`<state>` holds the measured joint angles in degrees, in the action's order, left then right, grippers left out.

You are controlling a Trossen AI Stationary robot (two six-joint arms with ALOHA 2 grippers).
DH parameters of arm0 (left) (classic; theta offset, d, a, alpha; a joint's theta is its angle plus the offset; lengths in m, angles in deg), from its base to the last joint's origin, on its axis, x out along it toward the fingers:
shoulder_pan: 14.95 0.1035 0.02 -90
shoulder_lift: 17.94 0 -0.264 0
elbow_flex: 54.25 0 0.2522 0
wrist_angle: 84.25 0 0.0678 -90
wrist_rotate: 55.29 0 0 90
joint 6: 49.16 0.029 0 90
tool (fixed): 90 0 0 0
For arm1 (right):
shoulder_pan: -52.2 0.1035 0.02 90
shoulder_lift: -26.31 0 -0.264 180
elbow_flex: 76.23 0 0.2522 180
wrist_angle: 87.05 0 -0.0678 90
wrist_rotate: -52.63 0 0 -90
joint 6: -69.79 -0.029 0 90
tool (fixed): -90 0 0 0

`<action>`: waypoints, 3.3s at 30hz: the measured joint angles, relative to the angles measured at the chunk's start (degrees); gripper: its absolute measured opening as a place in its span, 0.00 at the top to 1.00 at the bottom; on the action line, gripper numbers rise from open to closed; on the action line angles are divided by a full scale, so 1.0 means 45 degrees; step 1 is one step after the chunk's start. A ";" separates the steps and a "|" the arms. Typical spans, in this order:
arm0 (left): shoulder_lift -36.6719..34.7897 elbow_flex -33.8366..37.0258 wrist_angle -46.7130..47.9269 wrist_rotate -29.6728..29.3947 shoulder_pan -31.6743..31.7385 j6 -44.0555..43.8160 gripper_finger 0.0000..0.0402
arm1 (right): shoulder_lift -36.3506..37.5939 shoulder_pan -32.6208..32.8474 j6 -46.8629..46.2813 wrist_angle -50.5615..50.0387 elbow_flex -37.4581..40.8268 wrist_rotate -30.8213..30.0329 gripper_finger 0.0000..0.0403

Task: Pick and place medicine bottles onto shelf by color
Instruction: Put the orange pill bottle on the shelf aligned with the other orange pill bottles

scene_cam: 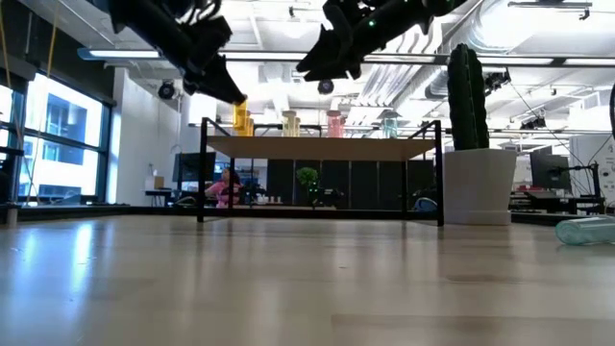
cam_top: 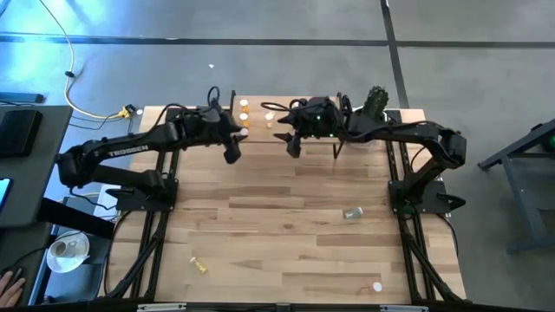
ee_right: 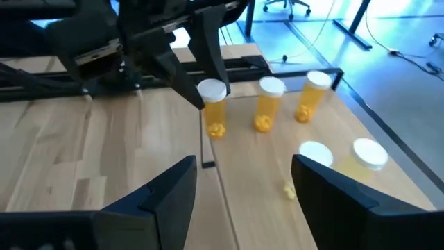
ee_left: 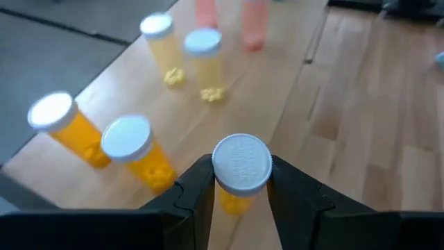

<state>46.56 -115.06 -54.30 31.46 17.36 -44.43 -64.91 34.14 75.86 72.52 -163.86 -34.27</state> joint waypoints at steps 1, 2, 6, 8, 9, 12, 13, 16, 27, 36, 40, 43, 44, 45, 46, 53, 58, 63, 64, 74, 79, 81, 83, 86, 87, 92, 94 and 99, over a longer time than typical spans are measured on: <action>0.0154 0.0000 0.0004 -0.0001 0.0075 -0.0005 0.73 | 0.0000 -0.0033 0.0000 -0.0079 0.0000 0.0000 0.44; 0.0279 0.0000 -0.0023 -0.0003 0.0124 -0.0008 0.73 | 0.0000 -0.0074 0.0000 -0.0156 0.0000 0.0000 0.44; 0.0534 -0.0032 -0.0229 -0.0022 0.0316 -0.0005 0.73 | 0.0000 -0.0080 0.0000 -0.0425 0.0000 0.0000 0.44; 0.0536 -0.0034 -0.0210 0.0005 0.0391 -0.0007 0.73 | -0.0005 -0.0069 0.0000 -0.0419 0.0000 0.0005 0.44; 0.0536 -0.0034 -0.0212 0.0005 0.0412 -0.0010 0.73 | -0.0002 -0.0069 0.0000 -0.0419 0.0000 0.0005 0.44; 0.0526 -0.0034 -0.0180 0.0005 0.0412 -0.0010 0.73 | -0.0005 -0.0064 0.0000 -0.0424 0.0000 0.0015 0.44; 0.0526 -0.0034 -0.0177 0.0008 0.0409 -0.0010 0.73 | -0.0005 -0.0064 0.0000 -0.0424 0.0000 0.0015 0.44; 0.0526 -0.0034 -0.0161 0.0010 0.0409 -0.0015 0.73 | -0.0005 -0.0064 0.0000 -0.0429 0.0000 0.0015 0.44; 0.0526 -0.0019 -0.0122 -0.0038 0.0404 -0.0340 0.71 | -0.0015 -0.0064 -0.0005 -0.0693 0.0000 0.0015 0.44; 0.0526 -0.0010 -0.0126 -0.0092 0.0404 -0.0340 0.71 | -0.0019 -0.0064 -0.0005 -0.0765 0.0000 0.0015 0.44; 0.0531 -0.0005 -0.0123 -0.0134 0.0404 -0.0340 0.71 | -0.0019 -0.0064 -0.0005 -0.0769 0.0000 0.0015 0.44; 0.0536 -0.0005 -0.0122 -0.0144 0.0404 -0.0332 0.71 | -0.0019 -0.0064 -0.0005 -0.0769 0.0000 0.0015 0.44; 0.0536 -0.0005 -0.0122 -0.0142 0.0404 -0.0282 0.71 | -0.0019 -0.0064 -0.0005 -0.0769 0.0000 0.0015 0.44; 0.0536 -0.0005 -0.0122 -0.0146 0.0404 -0.0236 0.71 | -0.0019 -0.0064 -0.0005 -0.0769 0.0000 0.0015 0.44; 0.0536 0.0000 -0.0122 -0.0146 0.0404 -0.0200 0.71 | -0.0019 -0.0064 -0.0005 -0.0764 0.0000 0.0015 0.44; 0.0541 0.0008 -0.0099 -0.0151 0.0409 -0.0102 0.71 | -0.0019 -0.0064 -0.0009 -0.0764 0.0000 0.0015 0.44; 0.0550 0.0015 -0.0077 -0.0165 0.0409 -0.0097 0.71 | -0.0019 -0.0064 -0.0011 -0.0764 0.0000 0.0017 0.44; 0.0560 0.0019 -0.0029 -0.0368 0.0409 0.0102 0.71 | -0.0019 -0.0064 -0.0015 -0.0764 0.0000 0.0015 0.44; 0.0560 0.0019 -0.0029 -0.0459 0.0409 0.0102 0.71 | -0.0019 -0.0064 -0.0015 -0.0764 0.0000 0.0015 0.44; 0.0560 0.0024 -0.0051 -0.0432 0.0409 0.0321 0.71 | -0.0024 -0.0064 -0.0015 -0.0764 0.0000 0.0016 0.44; 0.0560 0.0024 -0.0082 -0.0659 0.0404 -0.0108 0.71 | -0.0024 -0.0064 -0.0015 -0.0764 0.0000 0.0015 0.44; 0.0560 0.0024 -0.0078 -0.0873 0.0409 -0.0126 0.71 | -0.0024 -0.0064 -0.0015 -0.0764 0.0000 0.0019 0.44; 0.0560 0.0024 -0.0027 -0.0959 0.0409 -0.0201 0.71 | -0.0024 -0.0064 -0.0015 -0.0764 0.0000 0.0019 0.44; 0.0560 0.0024 0.0170 -0.1008 0.0409 -0.0350 0.71 | -0.0024 -0.0064 -0.0015 -0.0764 0.0000 0.0019 0.44; 0.0560 0.0024 0.0217 -0.1006 0.0409 -0.0345 0.71 | -0.0024 -0.0062 -0.0015 -0.0764 0.0000 0.0019 0.44; 0.0560 0.0024 0.0214 -0.1018 0.0409 -0.0672 0.71 | -0.0024 -0.0064 -0.0015 -0.0764 0.0000 0.0019 0.44; 0.0555 0.0019 0.0218 -0.1021 0.0408 -0.0675 0.71 | -0.0024 -0.0063 -0.0015 -0.0764 0.0000 0.0019 0.44; 0.0549 0.0019 0.0218 -0.1020 0.0406 -0.0675 0.71 | -0.0024 -0.0059 -0.0015 -0.0764 0.0000 0.0019 0.44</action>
<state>49.03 -114.97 -53.32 26.87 19.18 -47.47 -65.02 33.87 75.79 69.09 -163.86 -34.18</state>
